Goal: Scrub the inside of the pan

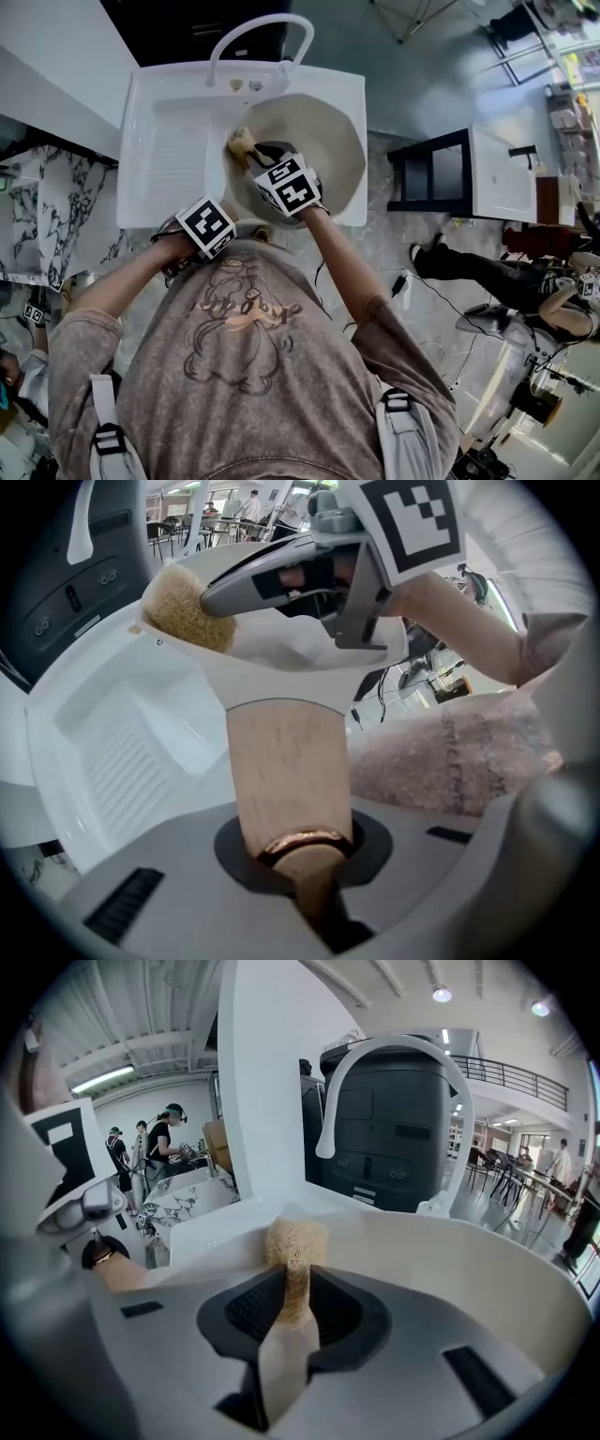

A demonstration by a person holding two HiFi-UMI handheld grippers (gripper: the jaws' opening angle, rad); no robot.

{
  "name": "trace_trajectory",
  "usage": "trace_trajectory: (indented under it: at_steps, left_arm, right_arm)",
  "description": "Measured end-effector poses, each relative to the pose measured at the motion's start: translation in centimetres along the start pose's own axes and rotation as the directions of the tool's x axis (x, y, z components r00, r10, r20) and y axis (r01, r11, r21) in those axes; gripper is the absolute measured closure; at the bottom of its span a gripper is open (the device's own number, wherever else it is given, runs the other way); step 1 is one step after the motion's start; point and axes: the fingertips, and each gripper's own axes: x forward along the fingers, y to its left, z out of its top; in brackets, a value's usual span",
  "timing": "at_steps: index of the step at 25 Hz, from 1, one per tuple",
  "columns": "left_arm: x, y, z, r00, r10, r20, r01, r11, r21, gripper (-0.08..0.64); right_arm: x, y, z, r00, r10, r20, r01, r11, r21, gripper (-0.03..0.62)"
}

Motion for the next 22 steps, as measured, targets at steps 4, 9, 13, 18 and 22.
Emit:
trace_trajectory:
  at_steps: [4, 9, 13, 18, 22]
  left_arm:
    - [0.2, -0.2, -0.3, 1.000, 0.002, -0.005, -0.002, 1.000, 0.001, 0.528]
    - [0.4, -0.6, -0.2, 1.000, -0.002, 0.003, 0.002, 1.000, -0.007, 0.528]
    - [0.6, -0.8, -0.1, 1.000, -0.010, 0.008, 0.010, 1.000, -0.023, 0.526]
    - [0.7, -0.9, 0.0, 1.000, -0.002, 0.009, 0.002, 1.000, -0.025, 0.526]
    - [0.6, -1.4, 0.0, 1.000, -0.015, 0.012, 0.015, 0.999, -0.035, 0.526]
  right_arm:
    - [0.3, 0.3, -0.4, 0.999, 0.030, -0.025, -0.030, 1.000, -0.006, 0.508]
    - [0.7, -0.6, -1.1, 0.997, 0.010, -0.072, -0.009, 1.000, 0.012, 0.532]
    - [0.8, -0.2, -1.0, 0.996, 0.001, -0.087, -0.004, 0.999, -0.039, 0.543]
    - [1.0, -1.6, -0.4, 0.998, -0.032, -0.056, 0.031, 0.999, -0.020, 0.545]
    - [1.0, -4.0, 0.7, 0.995, -0.094, -0.038, 0.094, 0.996, -0.007, 0.543]
